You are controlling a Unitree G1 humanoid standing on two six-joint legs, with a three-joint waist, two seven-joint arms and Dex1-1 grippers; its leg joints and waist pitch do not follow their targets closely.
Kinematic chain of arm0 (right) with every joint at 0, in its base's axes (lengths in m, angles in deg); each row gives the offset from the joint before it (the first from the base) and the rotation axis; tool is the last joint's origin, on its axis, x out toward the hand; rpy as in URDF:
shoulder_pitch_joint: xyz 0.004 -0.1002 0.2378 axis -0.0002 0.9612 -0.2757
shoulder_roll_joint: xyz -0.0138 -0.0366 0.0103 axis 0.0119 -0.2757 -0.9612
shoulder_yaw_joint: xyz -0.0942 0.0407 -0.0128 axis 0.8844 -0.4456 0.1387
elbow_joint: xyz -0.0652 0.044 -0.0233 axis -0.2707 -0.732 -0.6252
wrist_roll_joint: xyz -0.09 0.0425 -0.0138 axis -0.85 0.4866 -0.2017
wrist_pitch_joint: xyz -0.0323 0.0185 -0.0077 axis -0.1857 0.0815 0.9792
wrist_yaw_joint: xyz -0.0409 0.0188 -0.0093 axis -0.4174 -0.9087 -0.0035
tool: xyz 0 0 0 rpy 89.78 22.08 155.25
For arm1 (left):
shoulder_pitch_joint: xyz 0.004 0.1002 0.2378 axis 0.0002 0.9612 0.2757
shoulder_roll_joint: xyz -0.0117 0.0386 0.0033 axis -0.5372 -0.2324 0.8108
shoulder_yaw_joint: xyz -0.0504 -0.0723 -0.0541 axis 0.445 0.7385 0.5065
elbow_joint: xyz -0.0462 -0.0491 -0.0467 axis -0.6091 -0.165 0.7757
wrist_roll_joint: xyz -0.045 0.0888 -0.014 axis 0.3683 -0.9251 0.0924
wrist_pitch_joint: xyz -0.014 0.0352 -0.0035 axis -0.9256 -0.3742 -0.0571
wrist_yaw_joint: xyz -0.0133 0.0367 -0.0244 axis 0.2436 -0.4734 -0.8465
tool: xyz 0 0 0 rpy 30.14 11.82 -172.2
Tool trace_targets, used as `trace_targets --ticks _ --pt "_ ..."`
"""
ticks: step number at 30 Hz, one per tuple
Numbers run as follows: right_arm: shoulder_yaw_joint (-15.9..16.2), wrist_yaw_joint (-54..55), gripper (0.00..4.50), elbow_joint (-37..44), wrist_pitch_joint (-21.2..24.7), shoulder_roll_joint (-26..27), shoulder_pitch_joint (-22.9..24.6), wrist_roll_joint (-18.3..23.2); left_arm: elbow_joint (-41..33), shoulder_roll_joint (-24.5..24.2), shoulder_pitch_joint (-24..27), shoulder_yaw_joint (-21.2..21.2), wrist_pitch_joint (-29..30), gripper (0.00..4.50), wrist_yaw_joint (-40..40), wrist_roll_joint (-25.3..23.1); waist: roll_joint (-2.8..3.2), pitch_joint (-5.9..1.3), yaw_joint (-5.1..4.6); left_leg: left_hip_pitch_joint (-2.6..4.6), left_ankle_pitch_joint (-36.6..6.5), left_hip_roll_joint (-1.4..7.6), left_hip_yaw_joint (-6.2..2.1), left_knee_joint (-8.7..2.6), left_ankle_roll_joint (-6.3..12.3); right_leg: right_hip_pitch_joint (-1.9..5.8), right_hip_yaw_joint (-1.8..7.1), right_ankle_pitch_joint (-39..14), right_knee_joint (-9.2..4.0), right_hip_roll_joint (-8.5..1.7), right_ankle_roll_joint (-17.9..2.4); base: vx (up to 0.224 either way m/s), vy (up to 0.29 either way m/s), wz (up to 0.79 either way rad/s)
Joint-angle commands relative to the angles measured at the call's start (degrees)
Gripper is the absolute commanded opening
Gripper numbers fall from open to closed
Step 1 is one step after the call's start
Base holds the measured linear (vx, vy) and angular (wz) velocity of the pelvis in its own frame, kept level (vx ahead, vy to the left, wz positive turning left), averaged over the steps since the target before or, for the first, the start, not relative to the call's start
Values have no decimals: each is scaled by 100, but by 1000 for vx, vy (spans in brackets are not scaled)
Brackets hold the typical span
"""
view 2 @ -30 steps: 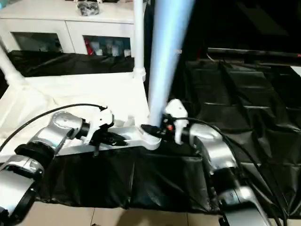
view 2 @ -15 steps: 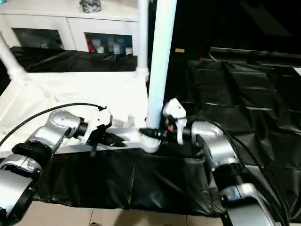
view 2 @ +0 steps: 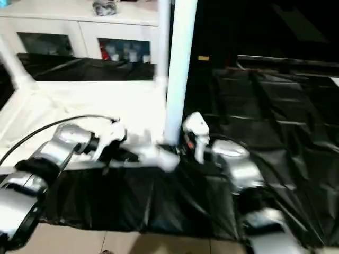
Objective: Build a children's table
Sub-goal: Insert table leg to table base
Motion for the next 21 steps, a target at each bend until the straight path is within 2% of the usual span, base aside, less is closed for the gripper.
trace_targets --ticks 1,2,3,4,6,8,12,14,17,21 --pt "-40 589 188 -678 244 91 58 -237 -140 191 -294 233 239 0 -469 124 46 -242 -50 130 -2496 245 -213 -461 -153 77 230 -3599 -706 -560 -734 0 0 0" --pt "-117 967 188 -891 213 177 -66 -257 -134 336 -337 275 436 0 -869 92 48 -245 -50 123 -2499 246 -229 -471 -148 95 212 -3522 -711 -561 -732 0 0 0" --pt "-174 1344 188 -1118 174 297 -203 -273 -115 530 -376 324 691 0 -1336 67 56 -263 -75 79 -2436 275 -238 -516 -181 131 214 -3037 -652 -545 -847 0 0 0" --pt "-195 1507 188 -1222 154 361 -267 -277 -103 630 -393 349 822 0 -1556 60 61 -264 -69 90 -2447 269 -230 -515 -177 116 216 -2931 -655 -535 -885 0 0 0" --pt "-164 1740 188 -1391 163 504 -376 -334 -69 818 -381 250 962 0 -1877 -72 62 -266 -57 140 -2473 258 -191 -498 -142 81 242 -2640 -667 -530 -1029 0 0 0" --pt "-154 1872 188 -1476 159 599 -425 -376 23 906 -386 138 963 0 -2078 -201 33 -272 -50 107 -2327 249 -168 -502 -62 110 263 -2368 -653 -526 -1109 0 0 0" --pt "-212 2037 188 -1602 96 774 -487 -398 73 955 -373 47 986 0 -2247 -340 27 -288 -15 95 -2062 240 -132 -493 63 132 293 -2098 -639 -530 -1154 0 0 0" --pt "-215 2063 188 -1636 77 789 -501 -414 62 958 -366 48 1009 0 -2258 -350 29 -280 -16 100 -2068 241 -134 -497 71 132 290 -2149 -641 -533 -1153 0 0 0" --pt "-271 2160 188 -1764 40 896 -578 -404 15 962 -340 45 1037 0 -2289 -370 26 -263 -26 123 -2237 236 -145 -504 48 117 278 -2501 -675 -533 -1065 0 0 0" --pt "-331 2175 188 -1874 -48 963 -646 -356 -38 974 -319 53 1006 0 -2274 -359 25 -247 -52 144 -2492 230 -173 -509 9 79 249 -3001 -739 -534 -865 0 0 0"
